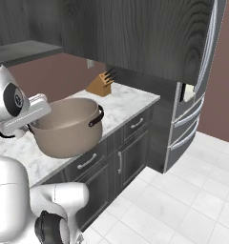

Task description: Pick the kettle from the cabinet and place it on a stove burner. Then pick the pot from the counter and place it on another stove burner. Finally, turn both burners on.

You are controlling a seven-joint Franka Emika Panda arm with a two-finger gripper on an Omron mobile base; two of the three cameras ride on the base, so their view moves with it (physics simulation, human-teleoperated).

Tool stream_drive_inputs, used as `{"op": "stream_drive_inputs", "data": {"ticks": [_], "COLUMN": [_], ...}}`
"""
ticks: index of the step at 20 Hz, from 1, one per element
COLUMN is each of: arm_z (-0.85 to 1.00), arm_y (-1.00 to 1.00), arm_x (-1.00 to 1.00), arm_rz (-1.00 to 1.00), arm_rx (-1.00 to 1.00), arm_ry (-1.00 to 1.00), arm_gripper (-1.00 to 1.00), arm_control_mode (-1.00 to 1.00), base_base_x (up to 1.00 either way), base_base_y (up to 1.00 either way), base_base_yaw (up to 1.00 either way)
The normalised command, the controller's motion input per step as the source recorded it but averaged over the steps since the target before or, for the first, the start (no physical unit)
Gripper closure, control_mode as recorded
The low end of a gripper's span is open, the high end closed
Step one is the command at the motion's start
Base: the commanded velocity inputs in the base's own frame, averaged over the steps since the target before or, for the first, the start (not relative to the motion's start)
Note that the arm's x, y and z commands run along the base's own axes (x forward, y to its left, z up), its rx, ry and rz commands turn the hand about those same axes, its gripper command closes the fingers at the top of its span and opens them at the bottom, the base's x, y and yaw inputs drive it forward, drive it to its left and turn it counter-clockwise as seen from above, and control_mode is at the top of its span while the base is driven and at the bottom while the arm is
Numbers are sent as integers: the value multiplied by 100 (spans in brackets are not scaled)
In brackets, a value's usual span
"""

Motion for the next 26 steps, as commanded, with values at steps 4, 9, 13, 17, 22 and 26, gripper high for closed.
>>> {"op": "stream_drive_inputs", "data": {"ticks": [4,9,13,17,22,26], "arm_z": [0,0,0,0,0,0], "arm_y": [0,0,0,0,0,0], "arm_x": [-7,0,0,0,0,0], "arm_rz": [0,0,0,0,0,0], "arm_rx": [0,0,0,0,0,0], "arm_ry": [-2,0,0,0,0,0], "arm_gripper": [100,100,100,100,100,100], "arm_control_mode": [-100,100,100,100,100,100], "base_base_x": [0,-84,-98,-98,-95,-89], "base_base_y": [0,-18,-16,-5,0,0], "base_base_yaw": [0,-11,-16,-24,-34,-39]}}
